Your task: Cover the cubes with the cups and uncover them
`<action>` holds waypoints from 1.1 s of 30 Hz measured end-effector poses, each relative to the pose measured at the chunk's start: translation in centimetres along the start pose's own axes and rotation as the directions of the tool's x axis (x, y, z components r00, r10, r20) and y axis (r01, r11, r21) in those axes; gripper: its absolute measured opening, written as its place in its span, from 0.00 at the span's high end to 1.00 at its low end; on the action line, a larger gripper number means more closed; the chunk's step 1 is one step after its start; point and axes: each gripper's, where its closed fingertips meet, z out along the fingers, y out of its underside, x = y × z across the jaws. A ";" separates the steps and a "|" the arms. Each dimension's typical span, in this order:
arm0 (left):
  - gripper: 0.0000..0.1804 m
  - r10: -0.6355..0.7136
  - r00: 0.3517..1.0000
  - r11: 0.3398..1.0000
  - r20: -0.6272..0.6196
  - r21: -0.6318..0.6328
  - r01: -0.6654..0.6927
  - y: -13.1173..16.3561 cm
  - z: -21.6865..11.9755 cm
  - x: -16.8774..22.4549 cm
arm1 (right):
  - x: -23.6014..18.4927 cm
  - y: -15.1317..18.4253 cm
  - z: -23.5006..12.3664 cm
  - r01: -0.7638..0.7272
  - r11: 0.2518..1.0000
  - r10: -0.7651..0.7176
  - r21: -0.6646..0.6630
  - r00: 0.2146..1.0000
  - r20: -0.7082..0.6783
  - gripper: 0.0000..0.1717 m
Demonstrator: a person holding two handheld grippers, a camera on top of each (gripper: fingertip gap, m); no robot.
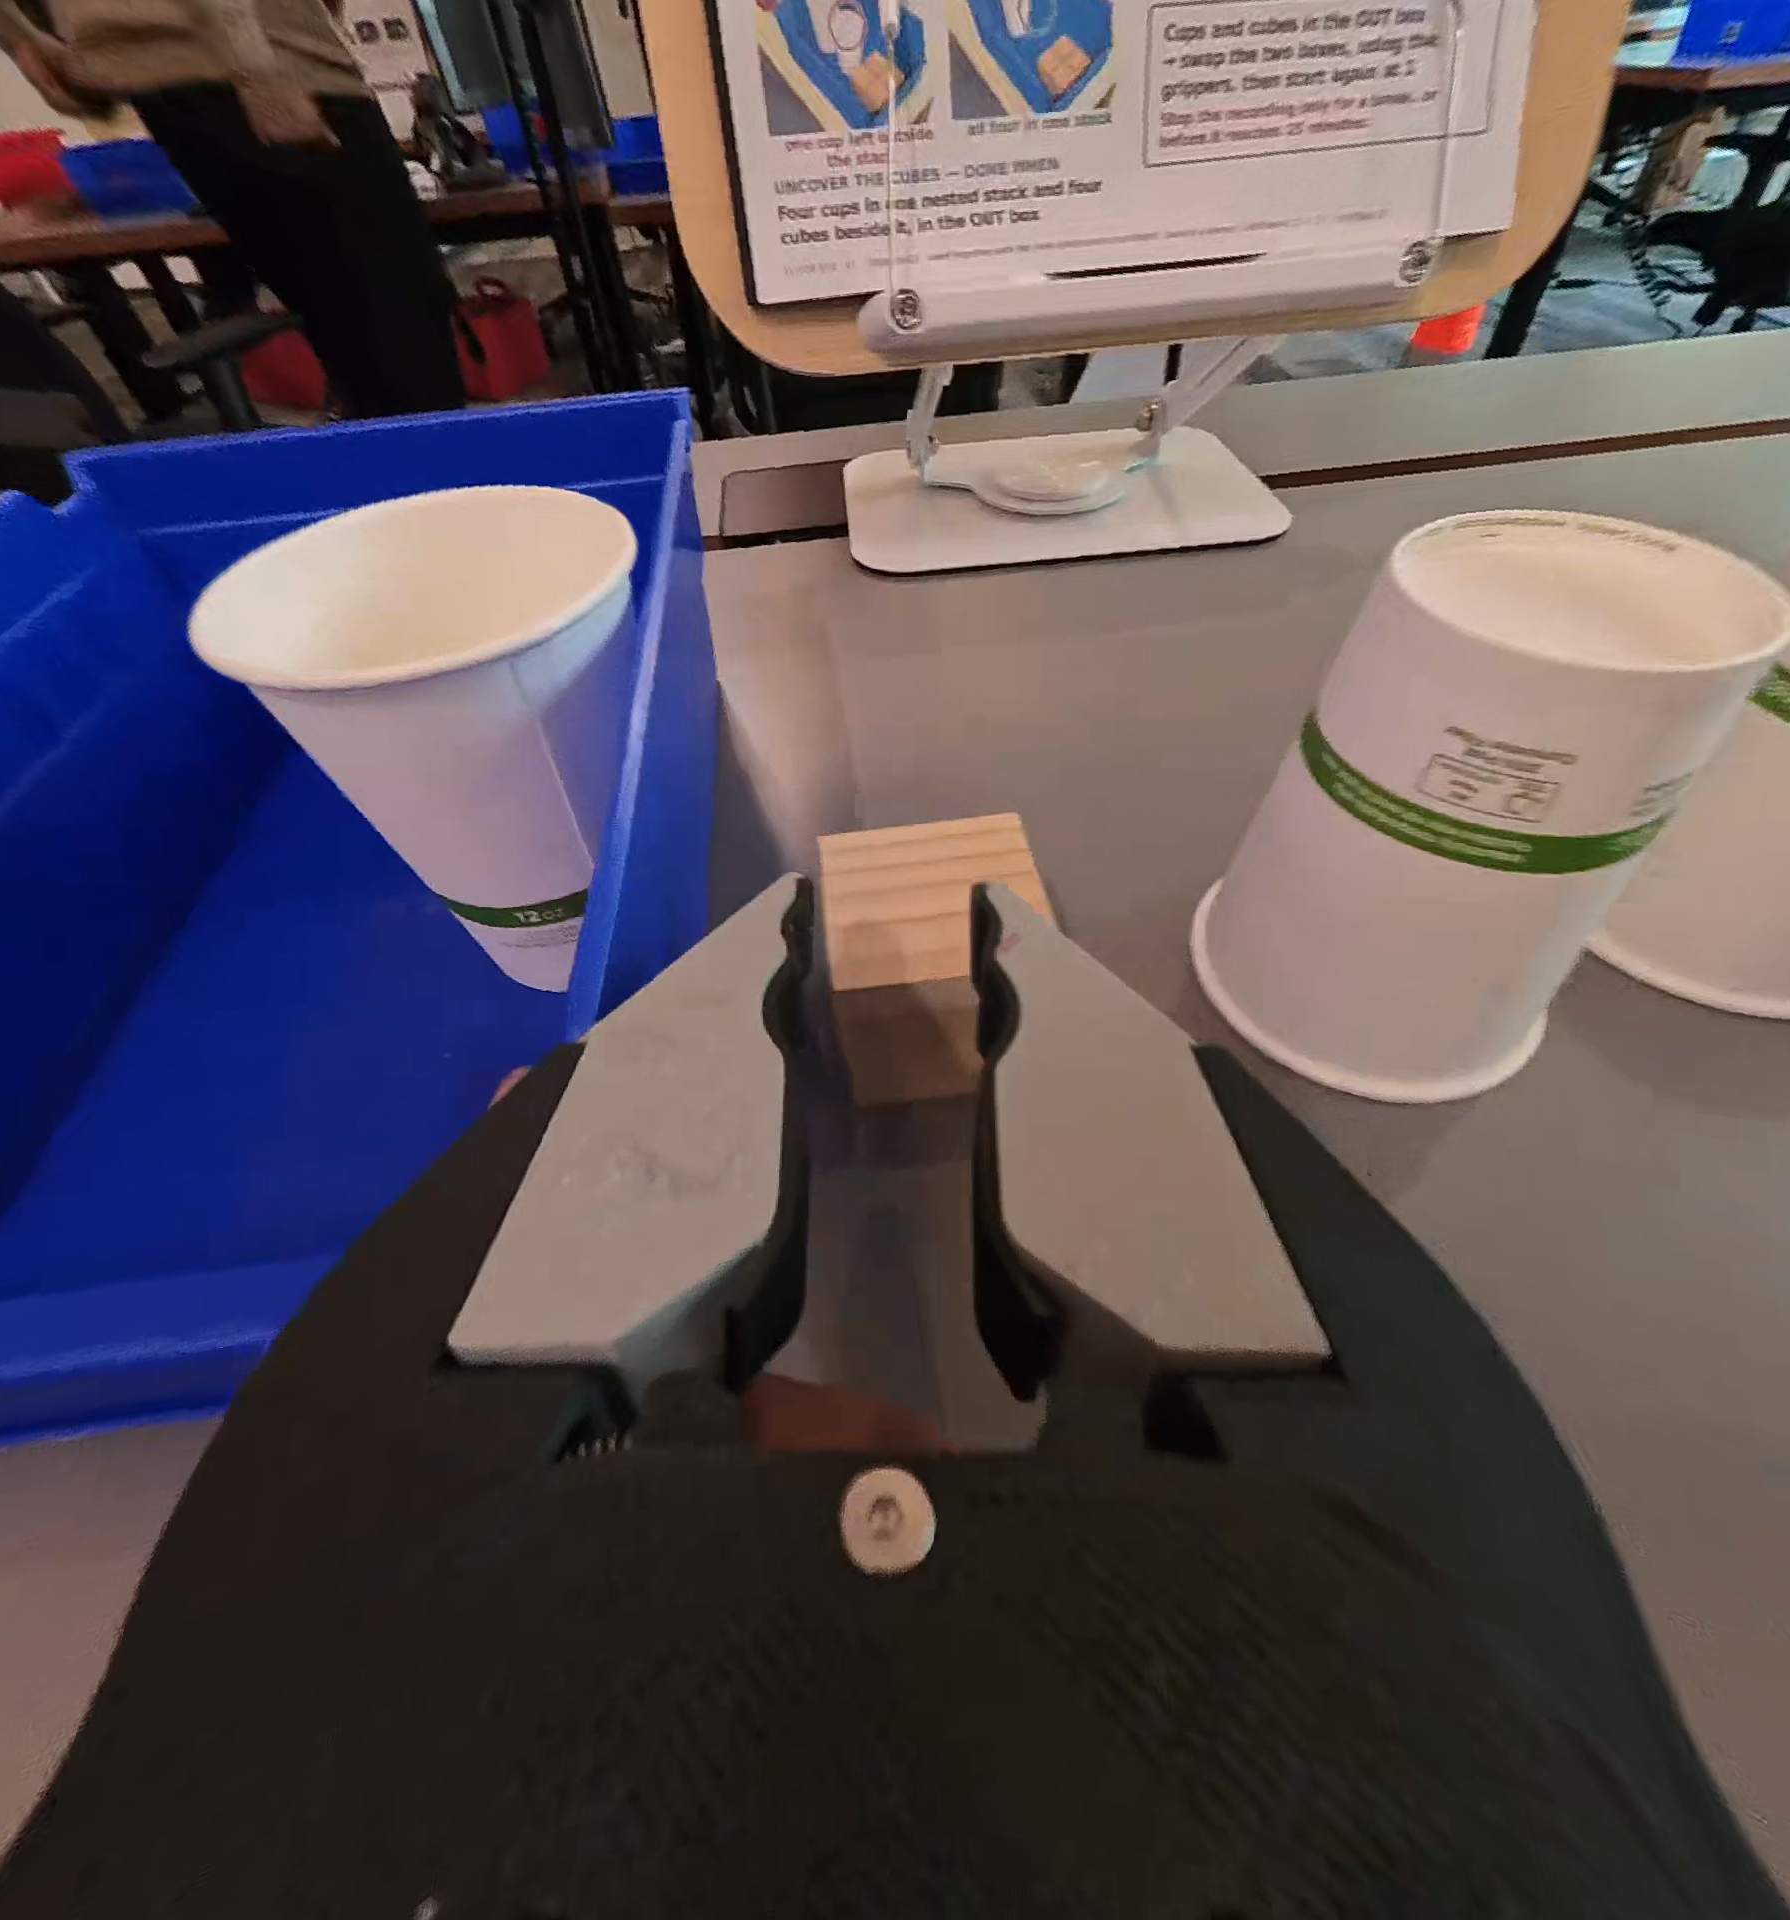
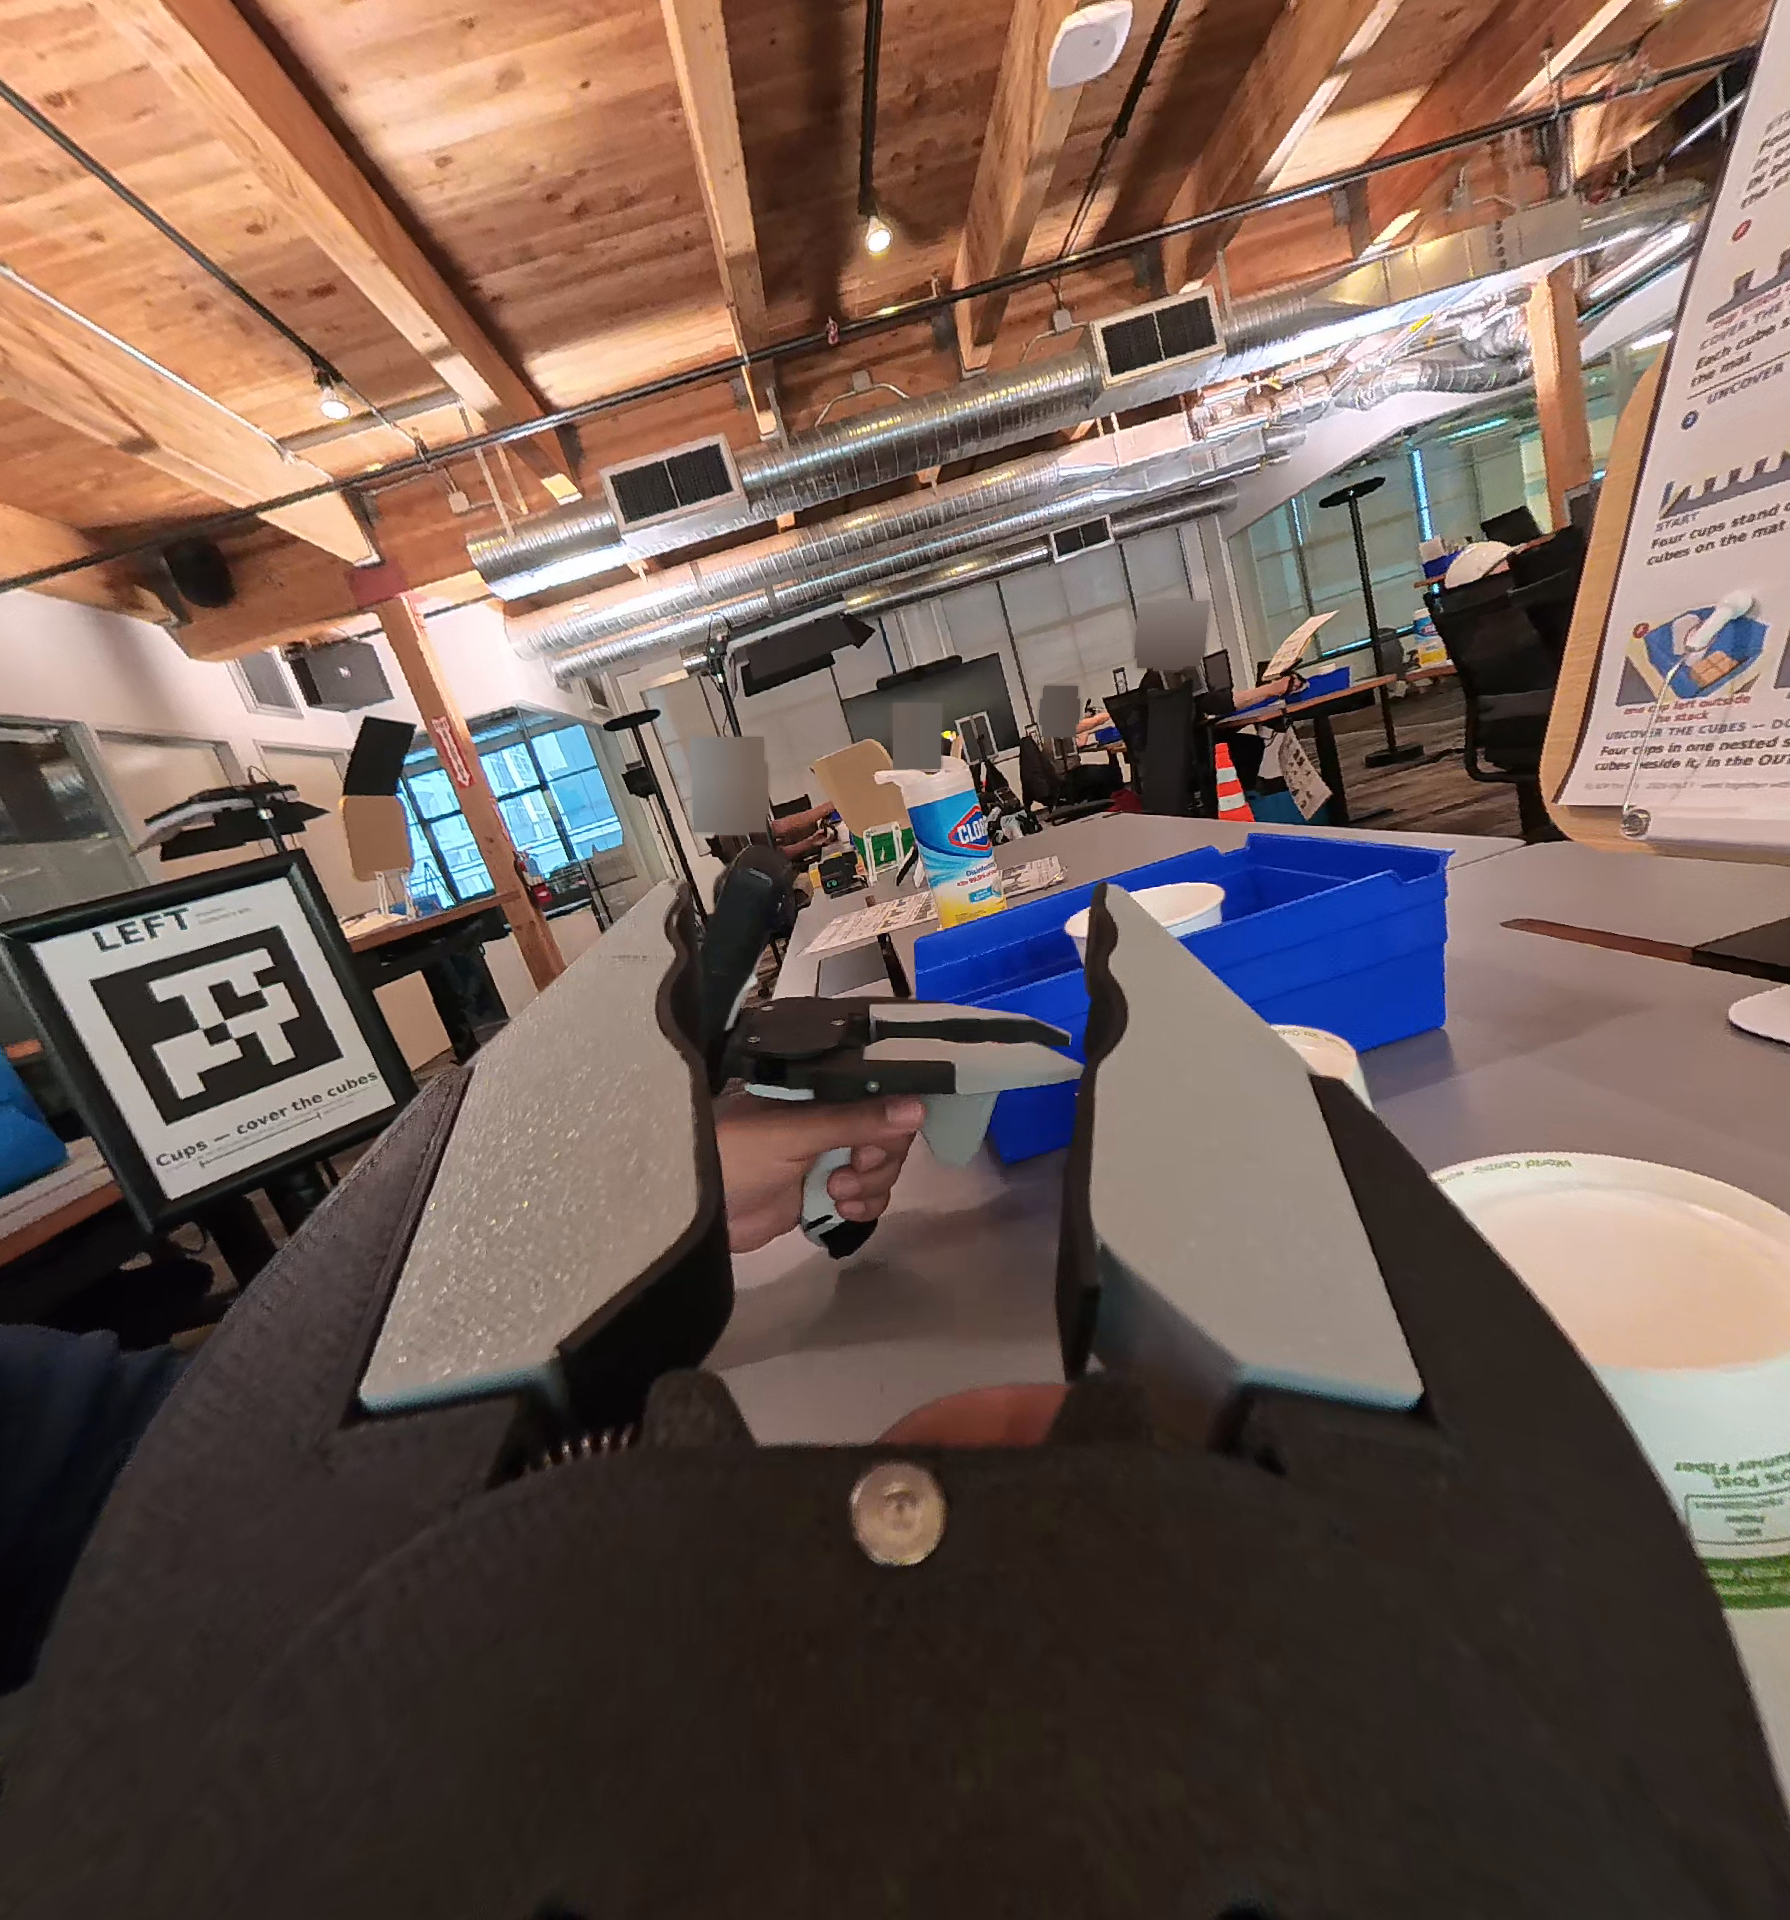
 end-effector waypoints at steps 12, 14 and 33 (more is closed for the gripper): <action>0.48 0.041 0.999 0.999 0.034 0.005 -0.042 -1.6 -2.5 -1.4 | -0.4 0.4 0.3 -0.001 1.000 0.001 -0.018 1.000 0.015 0.58; 0.51 0.102 0.994 0.994 -0.035 0.032 -0.101 -3.7 -3.1 0.2 | -0.3 0.5 0.3 -0.004 1.000 0.004 -0.021 1.000 0.013 0.58; 0.92 0.233 0.933 0.800 -0.275 -0.491 -0.345 -3.2 4.7 -7.8 | -0.6 0.4 0.3 -0.016 1.000 0.017 -0.021 0.999 0.038 0.58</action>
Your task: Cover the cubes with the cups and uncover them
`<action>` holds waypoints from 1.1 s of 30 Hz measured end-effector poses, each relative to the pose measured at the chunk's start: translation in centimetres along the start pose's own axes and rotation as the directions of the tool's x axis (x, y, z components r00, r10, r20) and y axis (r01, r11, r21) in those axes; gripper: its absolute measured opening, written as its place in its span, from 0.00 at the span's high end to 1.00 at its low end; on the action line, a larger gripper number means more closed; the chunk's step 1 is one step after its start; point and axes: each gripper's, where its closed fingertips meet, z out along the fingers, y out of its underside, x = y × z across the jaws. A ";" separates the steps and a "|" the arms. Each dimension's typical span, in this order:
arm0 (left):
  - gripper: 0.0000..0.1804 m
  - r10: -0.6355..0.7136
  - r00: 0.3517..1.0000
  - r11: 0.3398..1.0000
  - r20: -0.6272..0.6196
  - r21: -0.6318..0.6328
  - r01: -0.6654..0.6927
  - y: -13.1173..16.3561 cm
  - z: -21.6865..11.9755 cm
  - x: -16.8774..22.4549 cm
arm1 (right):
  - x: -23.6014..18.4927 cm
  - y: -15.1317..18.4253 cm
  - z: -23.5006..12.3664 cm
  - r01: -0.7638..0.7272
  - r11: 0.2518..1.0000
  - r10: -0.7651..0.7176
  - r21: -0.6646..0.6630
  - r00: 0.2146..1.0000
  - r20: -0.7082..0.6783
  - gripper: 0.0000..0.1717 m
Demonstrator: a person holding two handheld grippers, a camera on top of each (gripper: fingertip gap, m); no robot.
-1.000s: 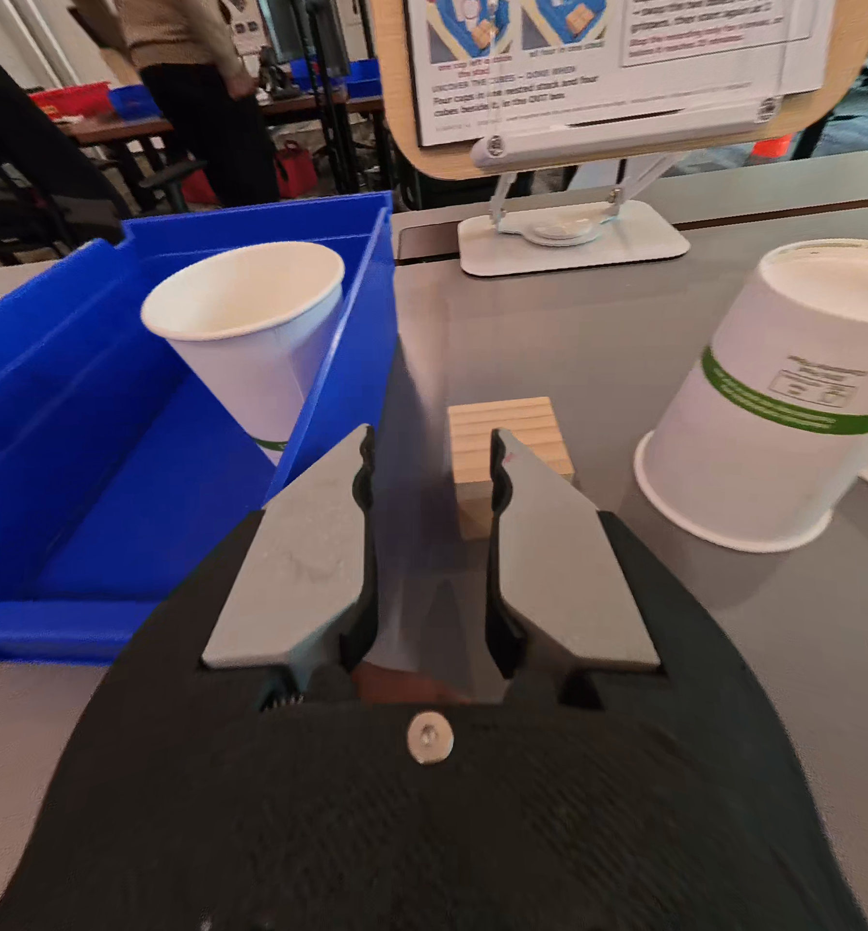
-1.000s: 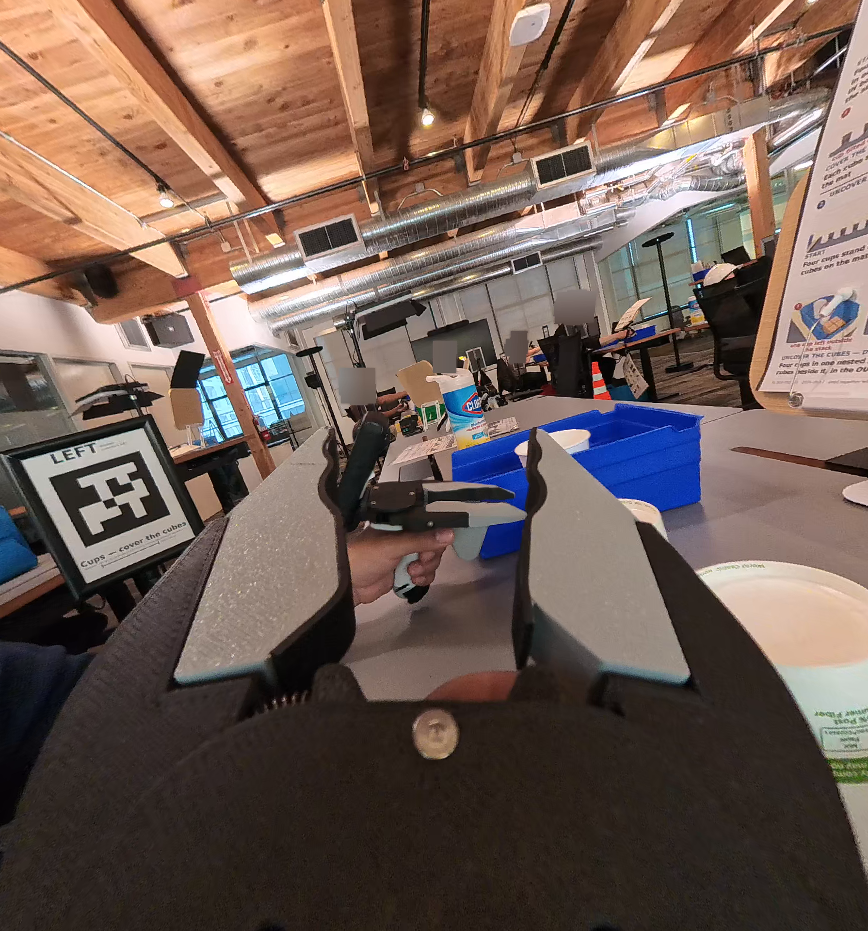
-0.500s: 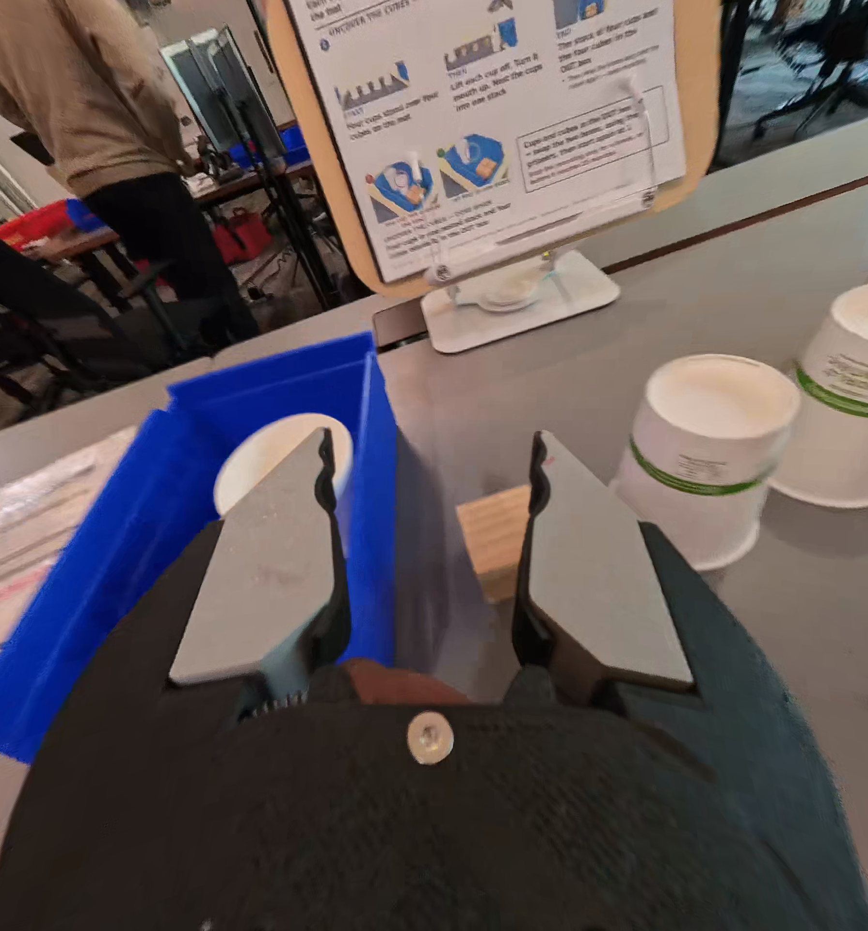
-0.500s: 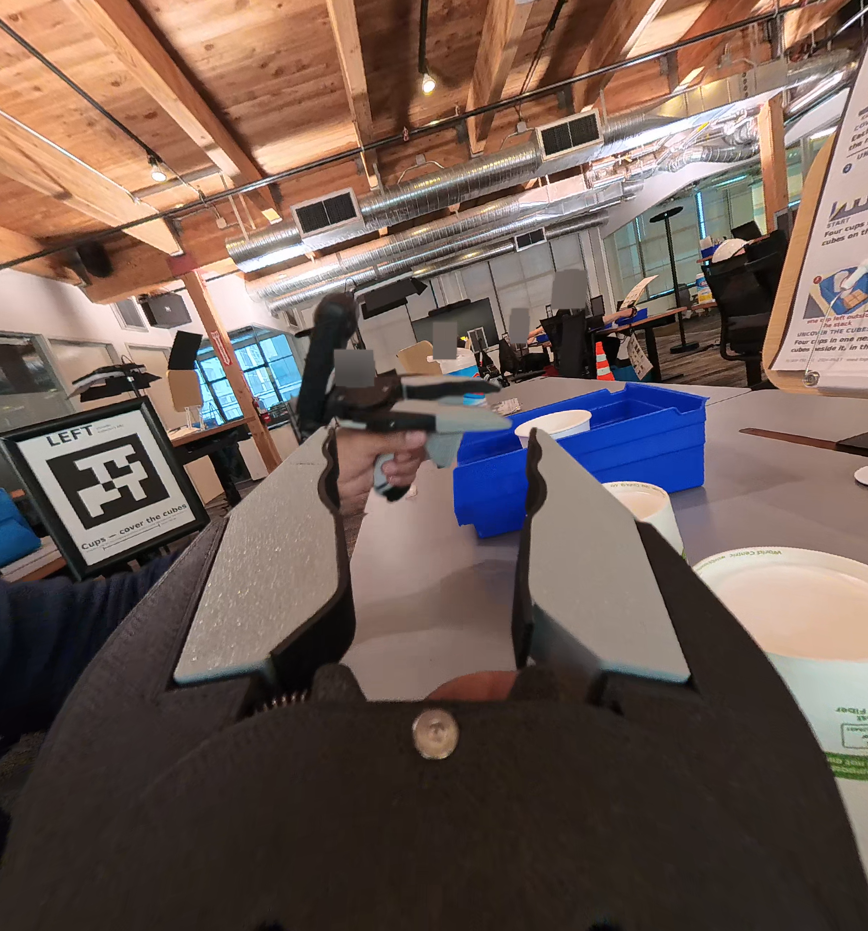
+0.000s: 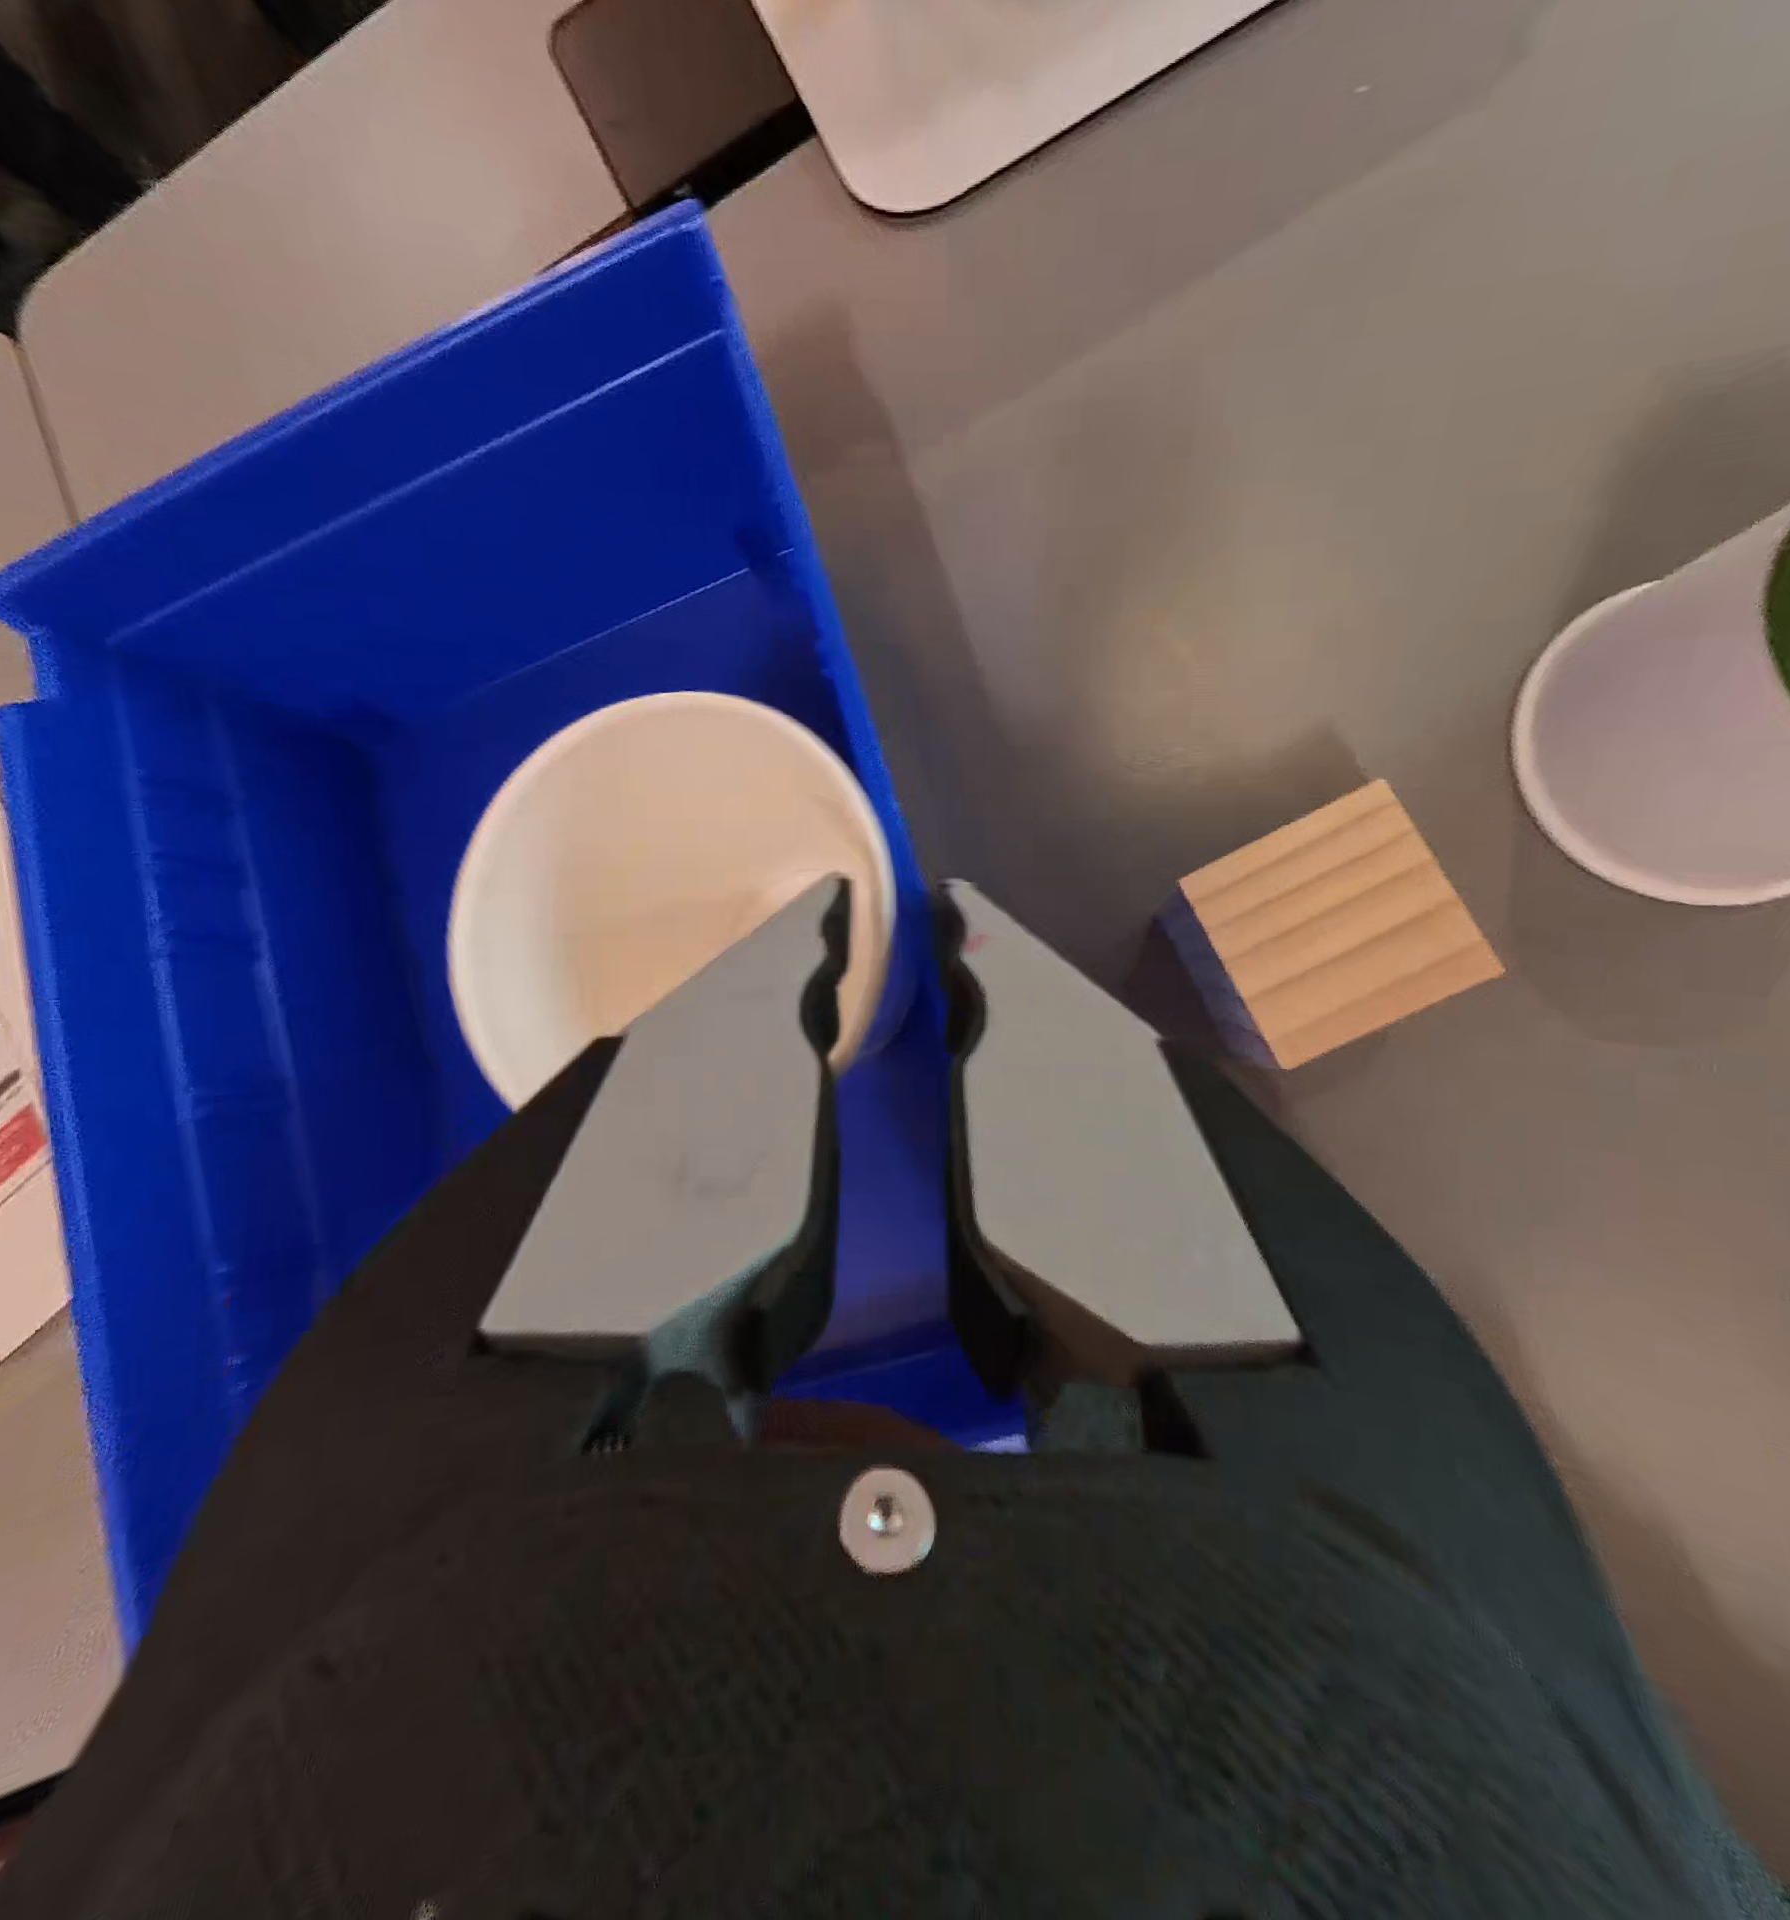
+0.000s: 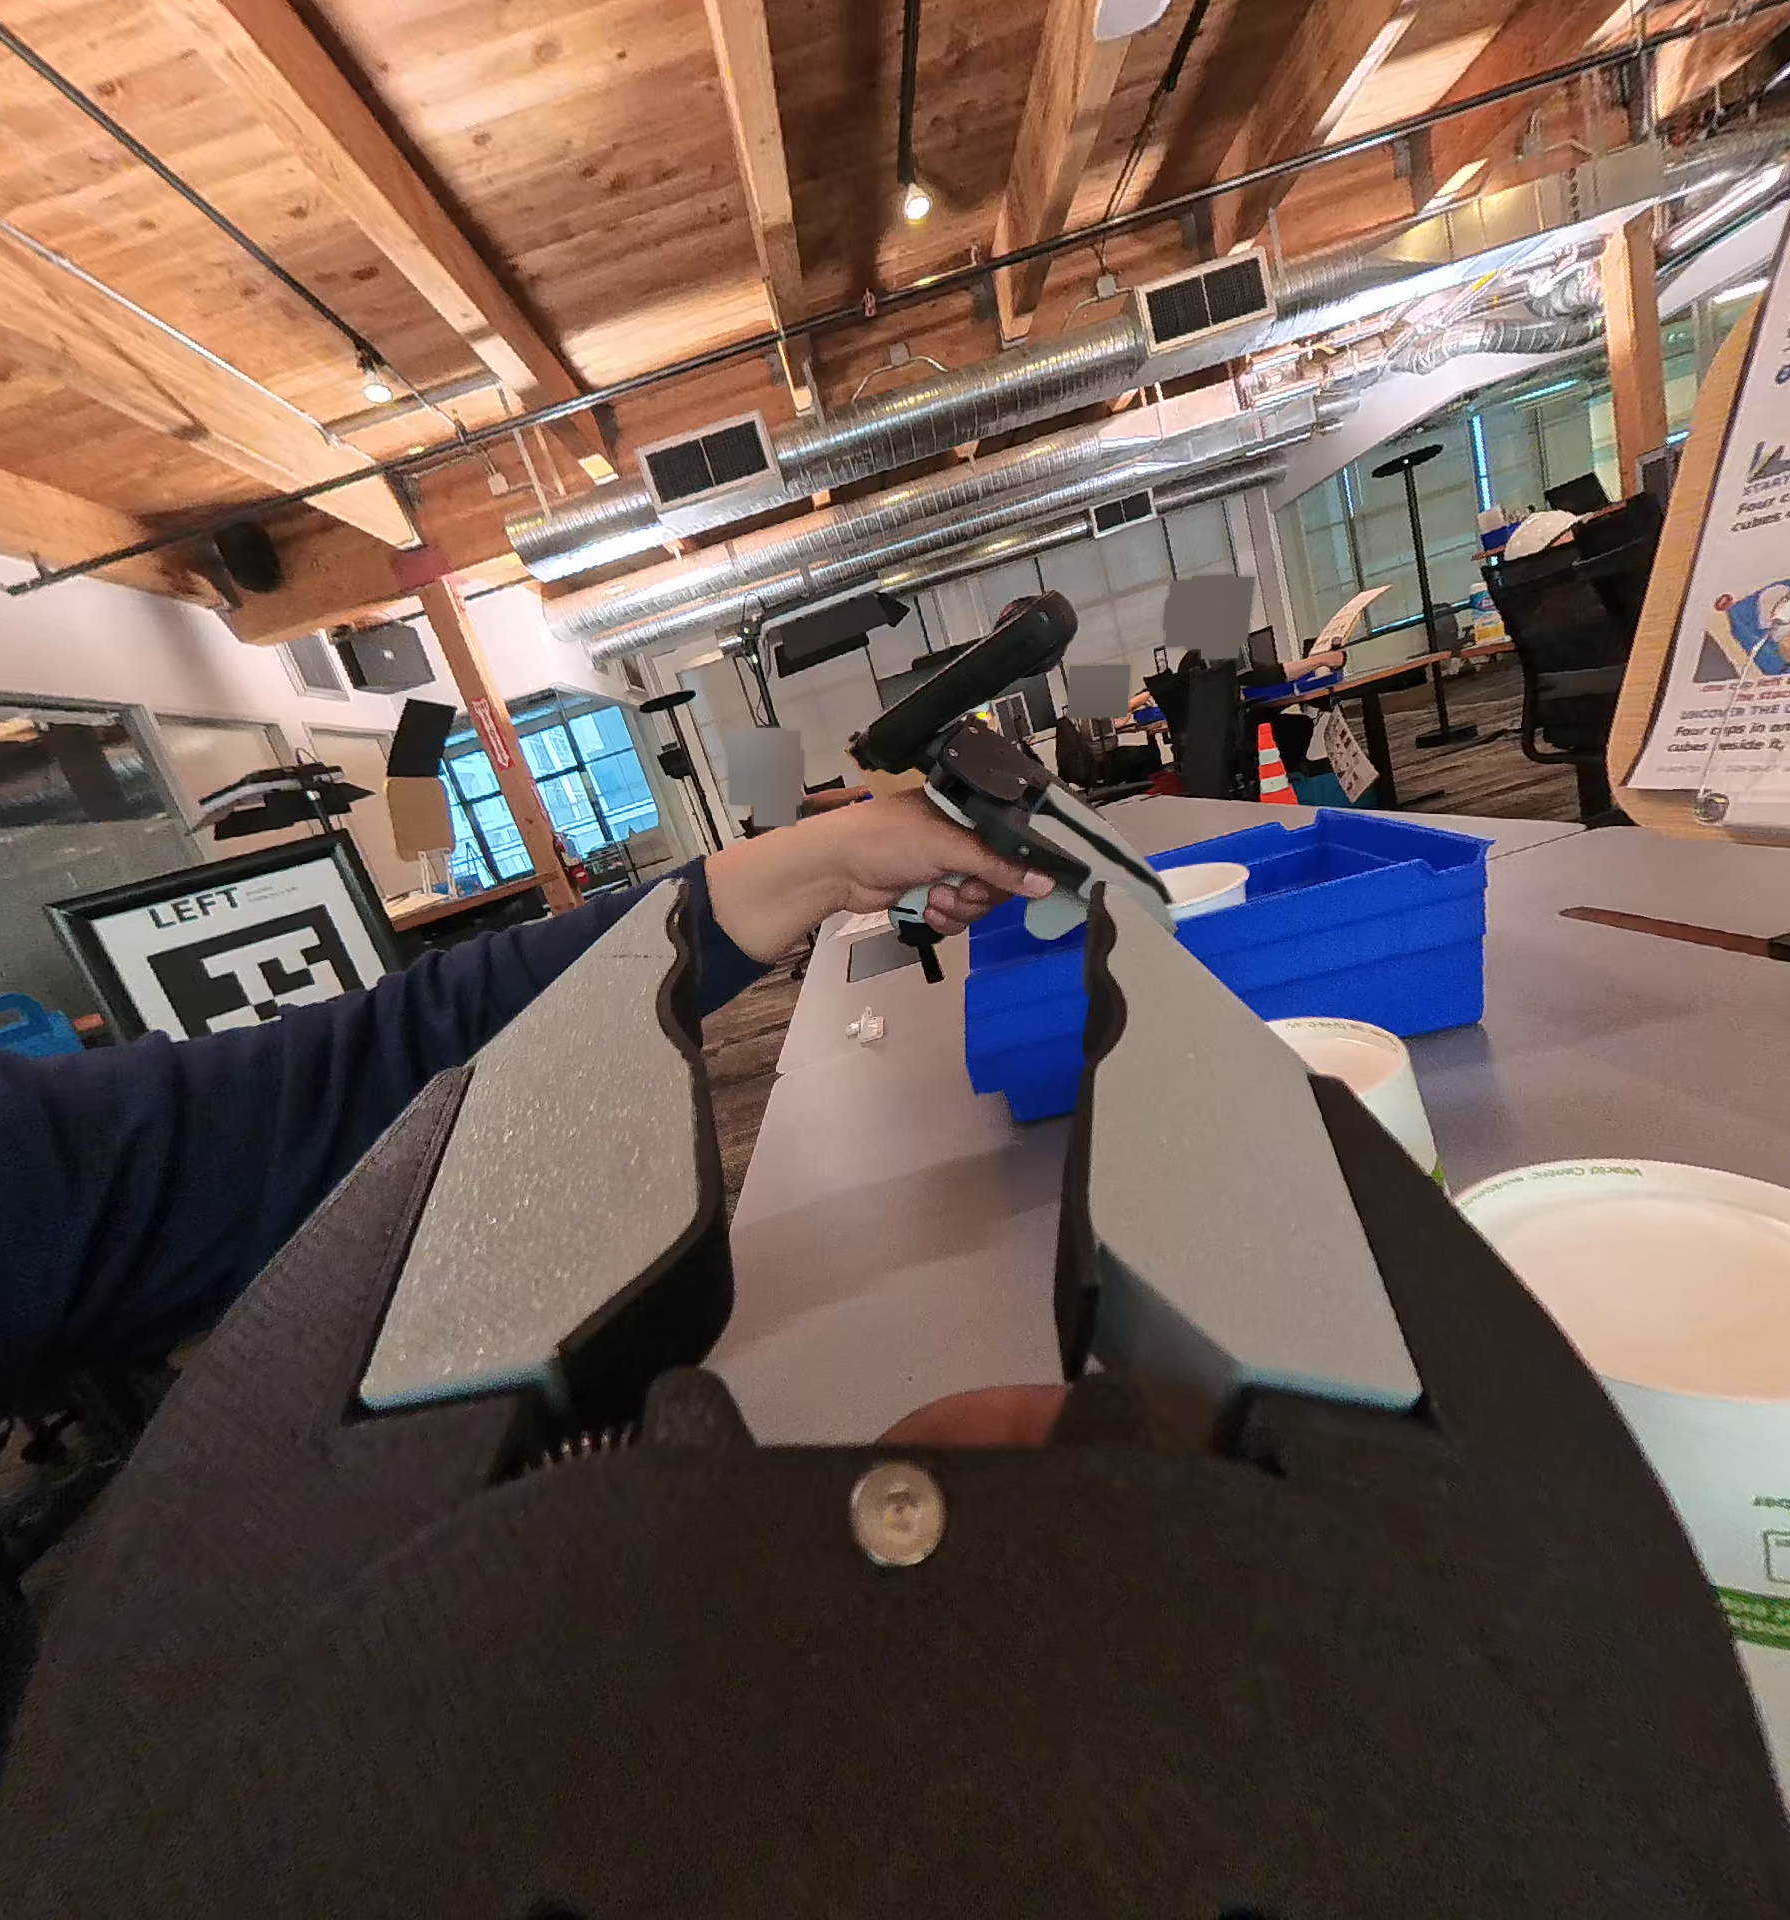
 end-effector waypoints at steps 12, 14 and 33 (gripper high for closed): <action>0.99 0.085 0.958 0.957 0.275 0.246 -0.155 -6.2 -8.0 -0.5 | -0.6 0.3 0.2 0.000 1.000 0.001 -0.013 1.000 0.024 0.58; 0.99 0.109 0.964 0.893 0.241 0.402 -0.202 -8.6 -11.4 3.1 | -0.8 0.4 0.3 -0.003 1.000 0.003 -0.016 0.999 0.036 0.58; 0.99 0.244 0.854 0.412 -0.460 0.846 0.338 -4.7 -15.4 32.4 | 0.0 -2.1 -1.0 -0.358 0.923 0.328 0.142 0.923 0.201 0.48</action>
